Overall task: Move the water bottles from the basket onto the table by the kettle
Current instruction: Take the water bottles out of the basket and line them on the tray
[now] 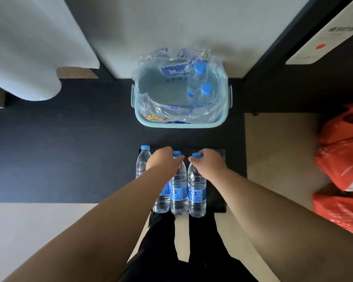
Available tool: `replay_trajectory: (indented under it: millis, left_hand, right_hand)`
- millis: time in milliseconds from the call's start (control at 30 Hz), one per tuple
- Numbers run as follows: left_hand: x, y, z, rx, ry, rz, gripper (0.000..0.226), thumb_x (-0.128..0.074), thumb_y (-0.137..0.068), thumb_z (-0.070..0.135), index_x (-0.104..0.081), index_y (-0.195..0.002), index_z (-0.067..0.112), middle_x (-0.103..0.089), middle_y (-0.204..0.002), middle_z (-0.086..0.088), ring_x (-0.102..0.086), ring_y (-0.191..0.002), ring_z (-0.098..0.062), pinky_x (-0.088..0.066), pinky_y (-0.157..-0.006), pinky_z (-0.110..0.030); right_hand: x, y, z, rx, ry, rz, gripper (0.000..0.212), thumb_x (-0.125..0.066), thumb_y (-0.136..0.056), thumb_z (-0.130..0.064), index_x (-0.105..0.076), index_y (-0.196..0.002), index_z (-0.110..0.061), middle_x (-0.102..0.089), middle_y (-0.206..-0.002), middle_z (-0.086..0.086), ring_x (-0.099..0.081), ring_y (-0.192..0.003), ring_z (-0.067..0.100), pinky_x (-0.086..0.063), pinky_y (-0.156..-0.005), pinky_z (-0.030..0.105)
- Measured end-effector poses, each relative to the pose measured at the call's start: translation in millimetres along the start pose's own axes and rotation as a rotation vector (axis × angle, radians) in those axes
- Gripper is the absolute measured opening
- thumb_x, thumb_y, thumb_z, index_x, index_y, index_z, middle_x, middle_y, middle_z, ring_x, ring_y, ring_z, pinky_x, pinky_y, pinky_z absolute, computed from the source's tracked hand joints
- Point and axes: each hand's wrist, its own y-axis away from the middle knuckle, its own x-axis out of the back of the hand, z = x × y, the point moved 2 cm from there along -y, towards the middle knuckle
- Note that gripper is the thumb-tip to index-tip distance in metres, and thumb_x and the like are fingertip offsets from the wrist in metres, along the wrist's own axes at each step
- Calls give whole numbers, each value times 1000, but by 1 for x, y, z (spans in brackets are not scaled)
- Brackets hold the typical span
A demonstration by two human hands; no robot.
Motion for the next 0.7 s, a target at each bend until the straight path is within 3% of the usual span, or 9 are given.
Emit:
replay_trajectory:
  millis: [100, 167, 267, 367, 567, 633, 700]
  left_hand:
    - [-10, -12, 3, 6, -35, -22, 34, -56, -96, 56, -59, -101, 22, -68, -86, 3, -66, -74, -18, -52, -61, -32]
    - [-17, -14, 3, -2, -83, -38, 34, -52, -98, 54, -56, -100, 20, -67, -88, 1, -66, -79, -22, -56, -68, -36]
    - [-25, -12, -1, -14, -124, -35, 35, -45, -101, 52, -60, -102, 20, -69, -90, -1, -66, -81, -25, -58, -74, -40]
    - [-28, -6, -5, -51, -135, -15, 32, -44, -101, 50, -57, -109, 22, -67, -95, -2, -66, -80, -26, -52, -65, -36]
    - [-23, 8, -13, -95, -126, -41, 29, -45, -101, 49, -58, -114, 27, -62, -101, 2, -64, -68, -17, -44, -54, -30]
    - [-19, 15, -15, -90, -123, -34, 29, -45, -100, 50, -59, -111, 27, -64, -95, 5, -64, -67, -15, -43, -58, -30]
    - [-10, 23, -16, -78, -119, -28, 29, -44, -99, 53, -59, -108, 29, -67, -90, 8, -66, -74, -16, -47, -73, -34]
  right_hand:
    - [-6, -11, 5, -13, 51, 51, 30, -66, -93, -56, -68, -100, -27, -73, -79, -5, -71, -67, 12, -56, -57, 31]
    - [-11, -15, 11, -11, 63, 69, 34, -63, -93, -58, -68, -104, -26, -73, -77, -4, -71, -64, 12, -54, -54, 31]
    - [-14, -17, 21, -25, 124, 75, 46, -59, -93, -61, -65, -117, -22, -75, -89, -2, -73, -79, 19, -51, -59, 32]
    - [-16, -14, 26, -18, 243, 32, 50, -56, -94, -63, -62, -119, -20, -72, -108, 2, -70, -94, 24, -53, -68, 36]
    - [-16, 10, 29, -21, 283, 1, 59, -51, -96, -66, -53, -135, -21, -67, -105, 2, -64, -75, 18, -45, -57, 32]
    - [-11, 20, 27, -15, 291, 2, 57, -50, -97, -66, -54, -133, -21, -66, -104, 1, -65, -79, 19, -50, -61, 33]
    - [-1, 29, 21, 13, 305, 0, 55, -49, -98, -64, -56, -132, -22, -68, -112, 2, -66, -87, 22, -56, -70, 36]
